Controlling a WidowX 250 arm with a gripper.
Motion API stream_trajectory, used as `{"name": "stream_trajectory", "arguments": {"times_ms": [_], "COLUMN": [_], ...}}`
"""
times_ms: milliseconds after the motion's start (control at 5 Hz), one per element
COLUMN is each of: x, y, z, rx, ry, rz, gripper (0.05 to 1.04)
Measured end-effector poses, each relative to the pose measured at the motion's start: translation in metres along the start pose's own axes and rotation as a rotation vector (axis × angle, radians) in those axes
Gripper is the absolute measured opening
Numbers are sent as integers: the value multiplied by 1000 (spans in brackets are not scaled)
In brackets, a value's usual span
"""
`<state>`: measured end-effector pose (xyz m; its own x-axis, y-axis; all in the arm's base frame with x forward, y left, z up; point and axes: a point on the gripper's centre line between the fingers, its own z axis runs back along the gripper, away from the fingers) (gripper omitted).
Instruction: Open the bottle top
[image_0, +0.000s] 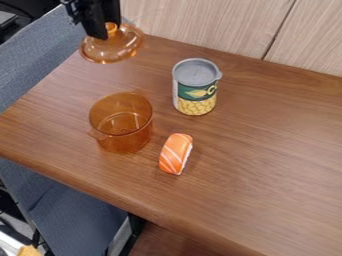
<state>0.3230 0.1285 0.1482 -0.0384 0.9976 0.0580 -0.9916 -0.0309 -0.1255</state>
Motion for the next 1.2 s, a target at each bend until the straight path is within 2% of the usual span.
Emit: {"name": "stream_trajectory", "arguments": {"times_ms": [200, 600, 800, 1000, 1200], "x": [13, 29, 30, 23, 16], "y": [-25, -57, -61, -63, -66], "z": [-7, -41, -56, -78, -86], "rx": [0, 37, 37, 71, 77], "ry": [-15, -39, -47, -38, -34], "rz": [47, 89, 94, 58, 31], "gripper": [394, 394, 394, 394, 394]}}
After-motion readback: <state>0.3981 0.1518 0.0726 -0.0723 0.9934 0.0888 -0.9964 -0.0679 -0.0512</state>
